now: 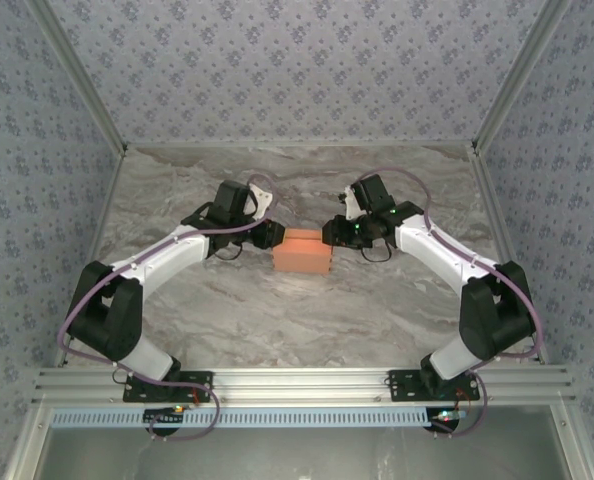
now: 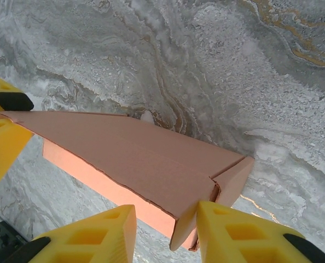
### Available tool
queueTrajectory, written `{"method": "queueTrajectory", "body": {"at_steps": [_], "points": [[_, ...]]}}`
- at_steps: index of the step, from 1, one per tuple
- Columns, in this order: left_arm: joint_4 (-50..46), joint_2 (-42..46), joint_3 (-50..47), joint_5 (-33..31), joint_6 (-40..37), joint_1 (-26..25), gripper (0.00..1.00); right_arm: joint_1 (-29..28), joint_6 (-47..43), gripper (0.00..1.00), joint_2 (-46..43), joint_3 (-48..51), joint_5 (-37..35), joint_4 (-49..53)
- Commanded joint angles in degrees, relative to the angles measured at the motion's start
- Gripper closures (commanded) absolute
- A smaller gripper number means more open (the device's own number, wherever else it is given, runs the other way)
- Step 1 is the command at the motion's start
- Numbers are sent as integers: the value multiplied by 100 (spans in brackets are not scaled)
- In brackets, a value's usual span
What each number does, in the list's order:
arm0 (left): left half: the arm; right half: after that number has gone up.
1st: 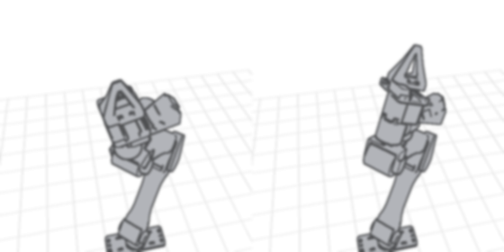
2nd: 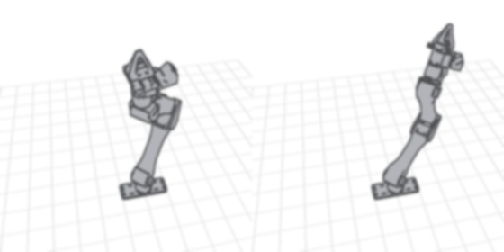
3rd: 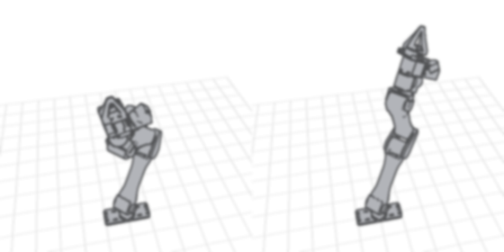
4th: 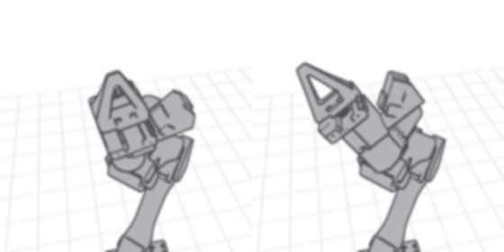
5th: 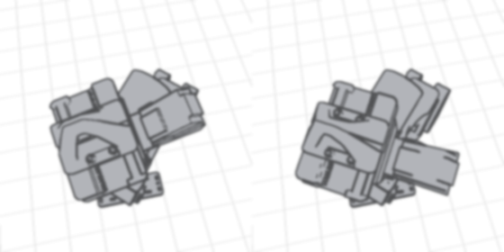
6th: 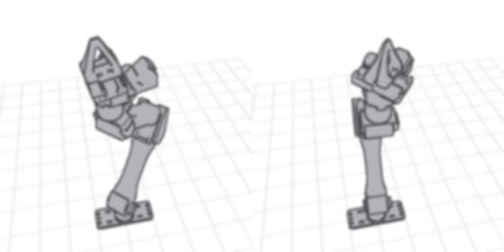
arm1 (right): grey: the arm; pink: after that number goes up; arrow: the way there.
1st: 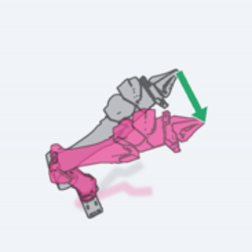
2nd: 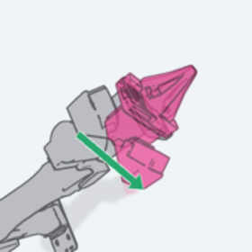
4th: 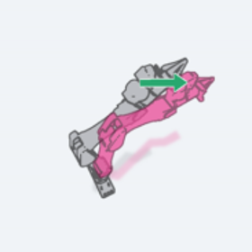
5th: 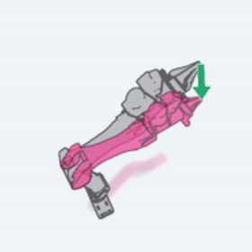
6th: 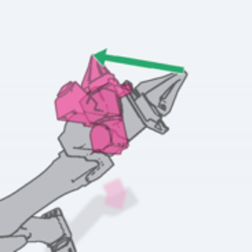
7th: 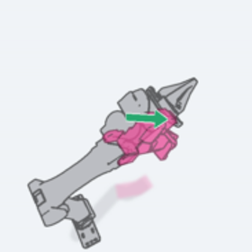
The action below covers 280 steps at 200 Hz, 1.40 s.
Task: Fold the paper box
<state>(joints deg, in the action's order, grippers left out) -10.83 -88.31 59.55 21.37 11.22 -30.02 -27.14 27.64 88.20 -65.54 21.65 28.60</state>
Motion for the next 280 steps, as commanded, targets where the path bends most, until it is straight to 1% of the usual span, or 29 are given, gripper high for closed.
{"method": "queueTrajectory", "body": {"at_steps": [1, 15, 27, 51, 87, 102, 128, 136, 144, 155, 166, 190, 204, 229, 275, 280], "points": [[518, -55, 30, 509, 562, -142, 65, -81, -21, 64, 91, -164, 131, 76], [602, -54, 38, 522, 784, -139, 64, -82, -76, 64, 102, -162, 88, 119], [652, -56, 47, 544, 870, -164, 64, -86, -135, 69, 123, -161, 13, 170], [628, -37, 35, 473, 885, -239, 63, -98, -264, 74, 138, -196, -159, 320], [253, -81, 6, -147, 567, -429, 63, -207, -367, 76, 137, -230, -491, 438], [153, -90, -29, -429, 522, -506, 64, -280, -425, 79, 166, -230, -674, 520], [69, 10, -99, -852, 544, -606, 70, -410, -502, 80, 187, -459, -1034, 559], [55, 47, -112, -951, 519, -638, 71, -446, -510, 80, 182, -466, -1109, 558], [46, 91, -118, -1036, 499, -662, 71, -475, -508, 83, 188, -476, -1180, 558], [59, 150, -136, -1135, 453, -674, 68, -516, -507, 88, 177, -482, -1281, 663], [81, 199, -167, -1213, 426, -676, 67, -559, -512, 89, 153, -477, -1403, 691], [159, 313, -198, -1299, 411, -678, 61, -651, -524, 91, 76, -469, -1638, 664], [208, 371, -207, -1288, 441, -680, 60, -695, -524, 93, 33, -477, -1776, 665], [312, 429, -240, -1283, 550, -680, 60, -786, -503, 93, -32, -499, -2038, 639], [645, 408, -254, -1299, 826, -659, 59, -994, -241, 94, -98, -624, -2928, 612], [717, 398, -272, -1316, 854, -654, 59, -1011, -226, 94, -105, -628, -3011, 404]]}}
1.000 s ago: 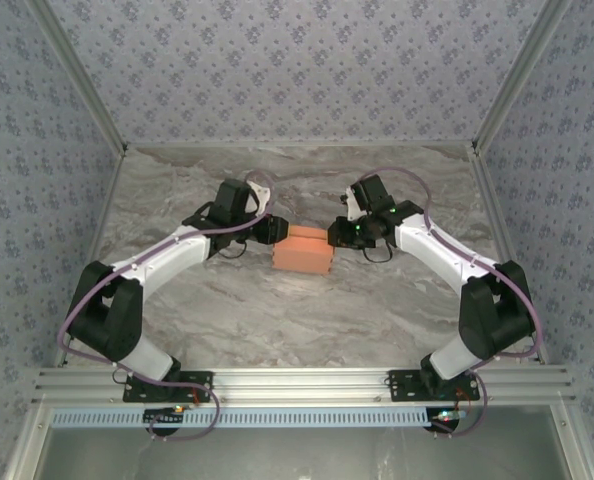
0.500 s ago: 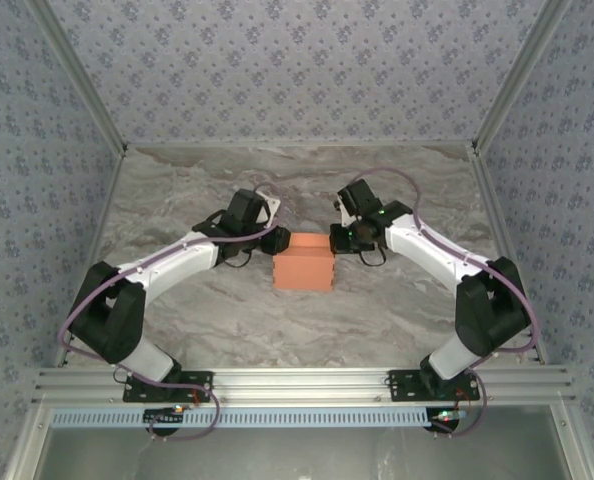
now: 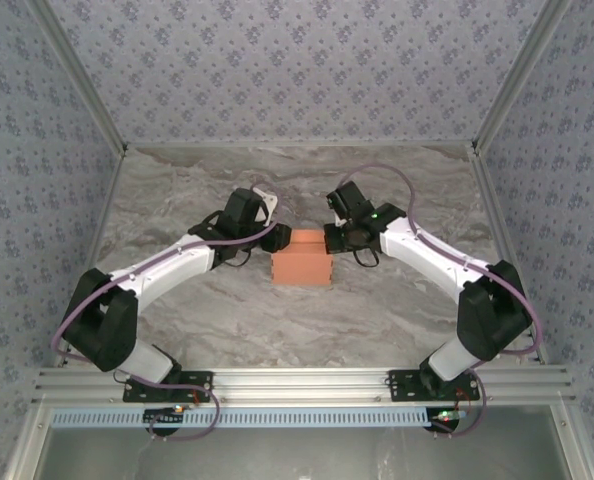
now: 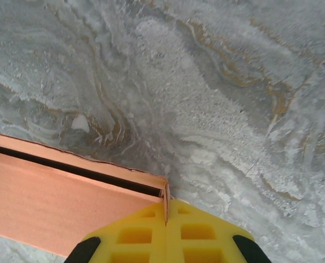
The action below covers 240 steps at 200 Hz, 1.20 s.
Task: Fold the paper box
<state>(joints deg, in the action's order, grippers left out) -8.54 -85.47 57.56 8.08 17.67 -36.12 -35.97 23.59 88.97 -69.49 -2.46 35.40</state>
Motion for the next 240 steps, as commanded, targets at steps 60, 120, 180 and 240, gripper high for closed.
{"method": "queueTrajectory", "body": {"at_steps": [60, 120, 180, 240], "points": [[1360, -165, -374, -6, 307, 248, 53, -170, -115, 100, -234, 445, -1306, -1730], [1507, 260, -794, 127, 191, 405, 44, -165, -110, 100, -332, 1023, -1570, -2213], [1326, 349, -742, -21, -612, 615, 44, -158, -361, 100, -354, 1030, -1661, -2239], [1391, -22, -483, 680, -912, 670, 54, -148, -562, 100, -384, 1021, -1544, -2283]]}}
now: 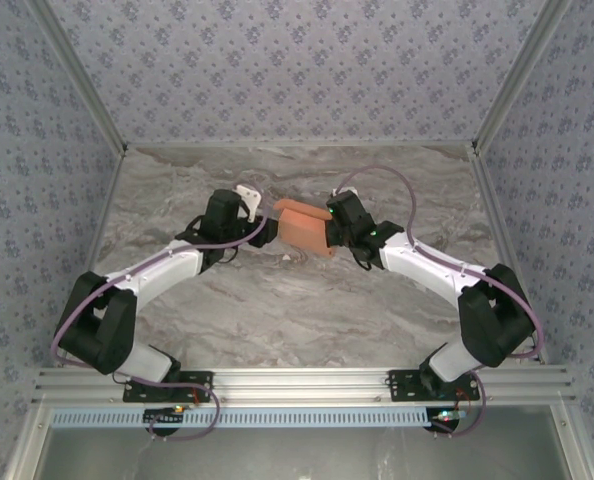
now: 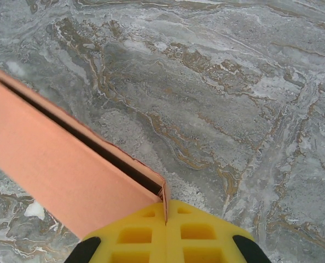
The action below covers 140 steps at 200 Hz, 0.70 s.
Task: Fold the paper box
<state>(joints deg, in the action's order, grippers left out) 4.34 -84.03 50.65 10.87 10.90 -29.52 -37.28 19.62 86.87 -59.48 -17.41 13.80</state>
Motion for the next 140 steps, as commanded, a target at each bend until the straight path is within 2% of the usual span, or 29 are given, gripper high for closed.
{"method": "queueTrajectory", "body": {"at_steps": [1, 29, 50, 66, 90, 140], "points": [[112, -171, 208, 399, -236, 9, 54, -17, -167, 100, -177, 22, -46, -132], [208, -240, 243, 353, -468, 101, 51, -1, -329, 100, -171, 38, 0, -153], [475, -220, 166, 1105, -649, 499, 46, 44, -501, 100, -172, 24, 106, -119], [652, -264, 170, 1270, -761, 695, 46, 95, -613, 100, -180, 34, 208, -115], [693, -420, 326, 1595, -1342, 710, 44, 172, -667, 100, -180, 51, 354, -115], [821, -989, 718, 1956, -1448, 680, 47, 278, -661, 100, -211, 42, 520, -115]]}}
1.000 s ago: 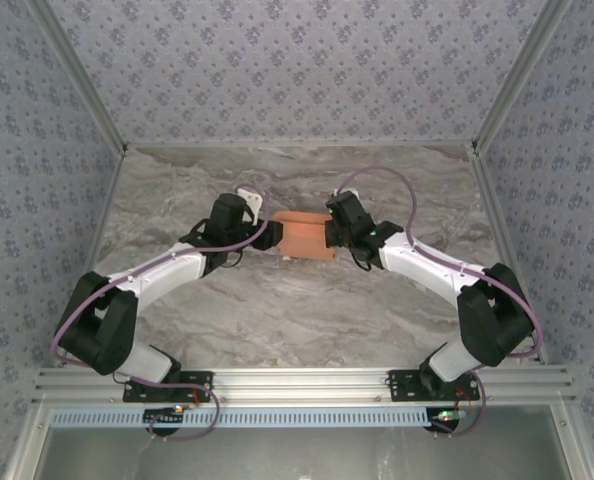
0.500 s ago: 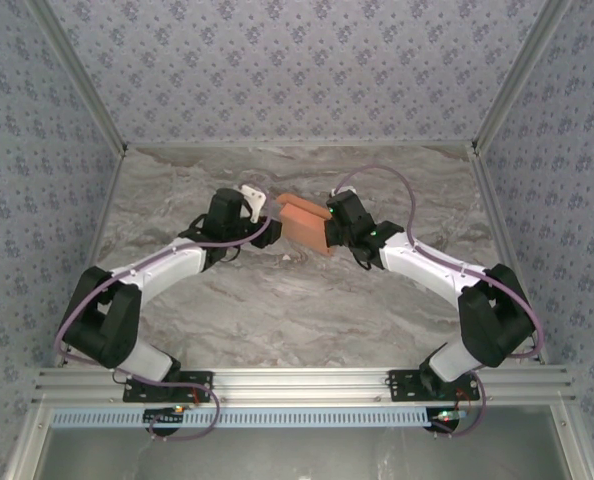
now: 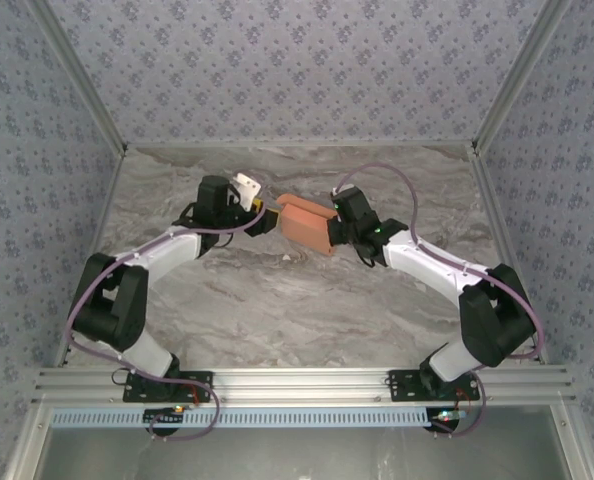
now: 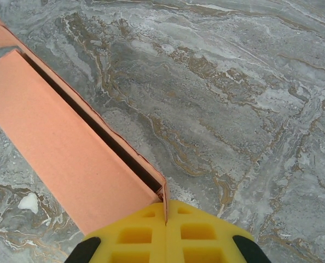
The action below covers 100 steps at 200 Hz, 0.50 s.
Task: Fold the paper box
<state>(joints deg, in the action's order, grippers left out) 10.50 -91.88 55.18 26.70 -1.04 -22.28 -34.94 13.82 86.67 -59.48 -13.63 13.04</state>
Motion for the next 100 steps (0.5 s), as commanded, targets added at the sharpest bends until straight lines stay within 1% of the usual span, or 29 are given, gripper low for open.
{"method": "queueTrajectory", "body": {"at_steps": [1, 24, 53, 64, 86, 100], "points": [[210, -210, 275, 372, -260, -46, 47, 42, -82, 100, -193, 42, 142, -38], [392, -336, 287, 372, -371, -48, 49, 57, -97, 100, -210, 51, 251, -38], [91, -663, 640, 914, -843, 4, 50, 85, -159, 100, -207, 82, 308, -47], [103, -797, 721, 1037, -924, 29, 53, 104, -161, 100, -214, 77, 343, -54], [58, -1035, 900, 1225, -984, 82, 67, 123, -170, 100, -243, 82, 396, -43], [-86, -1086, 989, 1330, -1045, 93, 83, 128, -174, 100, -258, 73, 405, -13]]}}
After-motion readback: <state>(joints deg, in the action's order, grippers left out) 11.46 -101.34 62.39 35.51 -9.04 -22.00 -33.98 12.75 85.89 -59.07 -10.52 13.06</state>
